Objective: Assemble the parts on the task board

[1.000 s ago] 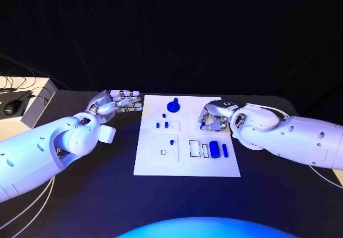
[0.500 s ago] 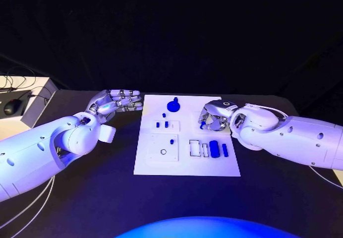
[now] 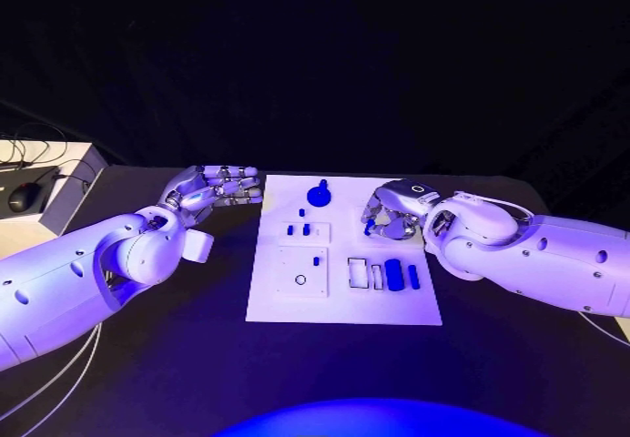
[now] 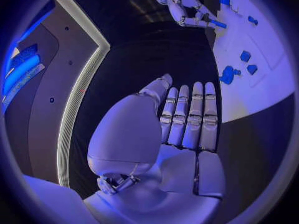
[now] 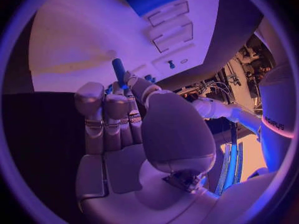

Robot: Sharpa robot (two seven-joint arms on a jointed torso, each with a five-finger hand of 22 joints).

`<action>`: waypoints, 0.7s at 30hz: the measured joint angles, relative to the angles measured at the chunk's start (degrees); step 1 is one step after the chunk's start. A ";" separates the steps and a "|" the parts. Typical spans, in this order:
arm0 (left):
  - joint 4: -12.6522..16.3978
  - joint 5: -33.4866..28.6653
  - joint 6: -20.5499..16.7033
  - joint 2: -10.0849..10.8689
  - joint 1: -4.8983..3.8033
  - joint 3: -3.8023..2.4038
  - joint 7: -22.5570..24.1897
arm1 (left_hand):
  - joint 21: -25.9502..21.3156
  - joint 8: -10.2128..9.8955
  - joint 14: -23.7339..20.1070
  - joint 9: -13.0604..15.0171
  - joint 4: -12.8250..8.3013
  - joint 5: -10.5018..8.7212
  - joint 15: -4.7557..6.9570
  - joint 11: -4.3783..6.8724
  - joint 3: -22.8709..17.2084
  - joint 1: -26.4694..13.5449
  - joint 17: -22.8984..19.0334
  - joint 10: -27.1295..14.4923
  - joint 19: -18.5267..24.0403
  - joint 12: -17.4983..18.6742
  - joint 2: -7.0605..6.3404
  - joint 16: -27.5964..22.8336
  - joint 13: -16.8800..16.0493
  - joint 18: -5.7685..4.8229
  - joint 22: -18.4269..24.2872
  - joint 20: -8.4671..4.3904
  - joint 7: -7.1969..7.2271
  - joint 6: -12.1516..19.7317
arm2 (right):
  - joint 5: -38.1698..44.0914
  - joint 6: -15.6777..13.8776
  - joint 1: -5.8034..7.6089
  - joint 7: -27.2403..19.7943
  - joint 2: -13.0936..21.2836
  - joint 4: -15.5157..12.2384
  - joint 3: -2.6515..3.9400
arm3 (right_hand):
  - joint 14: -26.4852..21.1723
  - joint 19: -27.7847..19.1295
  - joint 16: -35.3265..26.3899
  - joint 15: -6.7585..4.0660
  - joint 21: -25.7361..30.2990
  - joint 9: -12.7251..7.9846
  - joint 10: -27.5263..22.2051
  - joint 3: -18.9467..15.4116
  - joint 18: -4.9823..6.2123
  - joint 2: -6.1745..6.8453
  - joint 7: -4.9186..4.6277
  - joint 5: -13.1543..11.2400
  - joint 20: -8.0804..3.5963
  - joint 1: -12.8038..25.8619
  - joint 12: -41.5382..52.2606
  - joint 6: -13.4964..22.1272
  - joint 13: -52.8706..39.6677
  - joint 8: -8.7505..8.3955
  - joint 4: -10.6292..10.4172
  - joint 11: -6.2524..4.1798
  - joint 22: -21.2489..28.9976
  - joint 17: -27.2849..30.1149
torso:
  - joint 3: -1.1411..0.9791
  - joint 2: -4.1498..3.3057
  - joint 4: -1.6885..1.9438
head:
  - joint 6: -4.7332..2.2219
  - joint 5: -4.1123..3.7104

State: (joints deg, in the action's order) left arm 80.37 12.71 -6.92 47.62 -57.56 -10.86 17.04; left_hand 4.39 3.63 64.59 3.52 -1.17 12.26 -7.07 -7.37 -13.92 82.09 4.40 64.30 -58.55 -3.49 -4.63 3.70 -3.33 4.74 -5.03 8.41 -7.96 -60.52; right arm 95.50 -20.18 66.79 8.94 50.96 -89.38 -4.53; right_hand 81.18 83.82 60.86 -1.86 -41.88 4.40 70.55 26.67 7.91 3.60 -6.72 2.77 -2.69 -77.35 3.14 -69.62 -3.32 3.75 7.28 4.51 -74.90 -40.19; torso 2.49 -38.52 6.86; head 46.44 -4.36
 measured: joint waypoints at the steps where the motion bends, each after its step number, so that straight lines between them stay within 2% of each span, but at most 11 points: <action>1: -0.04 -0.01 0.00 -0.04 0.00 0.00 0.00 | 0.00 0.00 0.00 0.00 0.00 0.00 0.00 0.00 0.00 0.00 0.00 0.00 0.00 0.00 0.00 0.00 0.00 0.00 0.00 0.00 0.00 0.00 | 0.00 -0.21 0.25 0.00 0.19 -0.60 0.12 | 0.00 0.00 0.00 0.00 0.00 0.00 0.00 0.00 -0.01 0.00 0.00 -0.01 0.00 0.00 -0.01 0.00 0.00 0.00 0.00 0.00 0.00 0.00 | -0.01 0.01 -0.01 | -0.01 0.03; 5: -0.20 -0.07 0.01 -0.17 0.02 0.00 0.00 | 0.00 0.00 0.00 0.00 0.00 0.00 0.00 0.00 0.00 0.00 0.00 0.00 0.00 0.00 0.00 0.00 0.00 0.00 0.00 0.00 0.00 0.00 | 0.00 -1.11 1.35 0.00 1.10 -3.78 0.80 | 0.00 0.01 0.00 0.00 -0.17 0.00 0.01 0.01 -0.10 0.00 0.00 -0.05 -0.01 0.00 -0.03 0.00 0.00 0.00 -0.01 0.01 -0.04 -0.03 | -0.03 0.01 -0.01 | -0.08 0.16; 11: -0.44 -0.14 0.01 -0.31 0.05 0.00 0.00 | 0.00 0.00 0.00 0.00 0.00 0.00 0.00 0.00 0.00 0.00 0.00 0.00 0.00 0.00 0.00 0.00 0.00 0.00 0.00 0.00 0.00 0.00 | 0.01 -1.96 1.80 -0.14 0.34 -7.19 1.03 | 0.00 0.08 0.00 0.00 -0.20 0.00 0.04 0.00 -0.43 0.01 0.00 -0.15 -0.09 -0.01 -0.14 0.00 0.00 -0.01 -0.01 0.04 -0.04 -0.07 | -0.04 -0.01 -0.01 | -0.21 0.38; 15: -0.48 -0.19 0.01 -0.50 0.08 0.00 0.01 | 0.00 0.00 0.00 0.00 0.00 0.00 0.00 0.00 0.00 0.00 0.00 0.00 0.00 0.00 0.00 0.00 0.00 0.00 0.00 0.00 0.00 0.00 | 0.05 -2.29 1.49 -0.30 -1.75 -8.30 0.78 | 0.01 0.08 0.00 0.01 -0.20 -0.03 0.07 0.00 -0.48 0.01 0.00 -0.26 -0.09 -0.01 -0.15 0.01 0.00 -0.02 -0.02 0.07 -0.04 -0.07 | -0.04 -0.04 -0.01 | -0.26 0.61; 21: -0.52 -0.28 0.03 -0.86 0.13 0.00 0.03 | 0.00 0.00 0.00 0.00 0.00 0.00 0.00 0.00 0.00 0.00 0.00 0.00 0.00 0.00 0.00 0.00 0.00 0.00 -0.01 0.00 0.00 0.00 | 0.29 -2.52 -0.46 -0.77 -5.91 -8.96 0.01 | 0.01 0.10 0.00 0.01 -0.18 -0.09 0.07 0.15 -0.78 0.01 0.00 -0.32 -0.11 -0.01 0.05 0.01 0.00 -0.06 -0.18 0.07 -0.04 0.04 | -0.01 -0.03 0.08 | -0.27 1.02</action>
State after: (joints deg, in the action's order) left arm 79.86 12.43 -6.89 46.76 -57.43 -10.86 17.07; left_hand 4.39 3.63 64.59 3.52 -1.17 12.26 -7.07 -7.37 -13.92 82.09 4.40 64.30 -58.55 -3.49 -4.63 3.70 -3.33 4.74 -5.03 8.41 -7.96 -60.52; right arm 95.79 -22.70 66.33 8.17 45.05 -98.34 -4.52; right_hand 81.18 83.93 60.85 -1.85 -42.06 4.31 70.63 26.82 7.13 3.61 -6.73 2.45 -2.80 -77.36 3.19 -69.61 -3.32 3.69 7.11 4.59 -74.94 -40.15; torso 2.48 -38.55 6.93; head 46.16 -3.33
